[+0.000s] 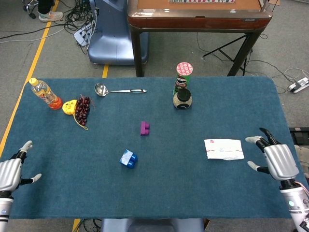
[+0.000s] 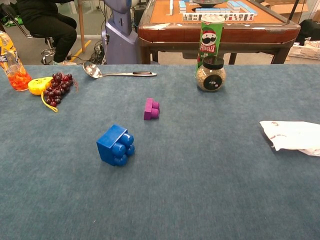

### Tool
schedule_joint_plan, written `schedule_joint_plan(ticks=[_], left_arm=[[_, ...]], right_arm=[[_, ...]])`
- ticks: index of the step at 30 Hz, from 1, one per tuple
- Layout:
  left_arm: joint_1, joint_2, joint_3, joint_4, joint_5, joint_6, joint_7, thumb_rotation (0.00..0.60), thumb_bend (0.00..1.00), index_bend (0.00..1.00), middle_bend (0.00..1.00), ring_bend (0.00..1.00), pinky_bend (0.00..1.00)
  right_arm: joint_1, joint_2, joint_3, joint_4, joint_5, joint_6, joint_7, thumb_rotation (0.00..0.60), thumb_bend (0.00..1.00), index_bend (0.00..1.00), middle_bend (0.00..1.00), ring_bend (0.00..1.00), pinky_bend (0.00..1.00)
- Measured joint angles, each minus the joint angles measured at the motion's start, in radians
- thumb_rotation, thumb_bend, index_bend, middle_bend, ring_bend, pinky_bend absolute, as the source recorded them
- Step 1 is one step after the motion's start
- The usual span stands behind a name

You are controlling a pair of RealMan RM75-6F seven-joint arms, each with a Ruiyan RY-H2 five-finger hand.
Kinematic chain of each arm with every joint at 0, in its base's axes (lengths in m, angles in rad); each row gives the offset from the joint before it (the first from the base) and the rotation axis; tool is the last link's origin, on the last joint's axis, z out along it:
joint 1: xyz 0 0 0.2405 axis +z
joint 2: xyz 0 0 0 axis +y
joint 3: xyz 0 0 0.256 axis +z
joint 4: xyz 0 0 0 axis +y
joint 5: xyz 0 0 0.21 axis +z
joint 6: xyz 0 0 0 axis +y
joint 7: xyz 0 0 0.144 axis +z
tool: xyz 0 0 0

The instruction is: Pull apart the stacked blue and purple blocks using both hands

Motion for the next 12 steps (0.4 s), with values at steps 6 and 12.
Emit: schedule_joint_plan(ticks=[6, 12], left_arm=[[0.041, -0.007, 0.006, 0.026, 0.063, 0.033, -0.024, 0.600, 0.00, 0.08, 0.17, 0.30, 0.46], [0.059, -0.012, -0.005, 0.023, 0.088, 0.036, -0.025, 0.600, 0.00, 0.08, 0.18, 0.30, 0.46]], right_arm=[[-0.052, -0.018, -0.002, 0.048, -0.015, 0.010, 0.037, 0.600, 0.00, 0.35, 0.37, 0.34, 0.49], [-0.065, -0.024, 0.014, 0.065, -0.027, -0.011, 0.065, 0.600, 0.01, 0.35, 0.37, 0.34, 0.49]])
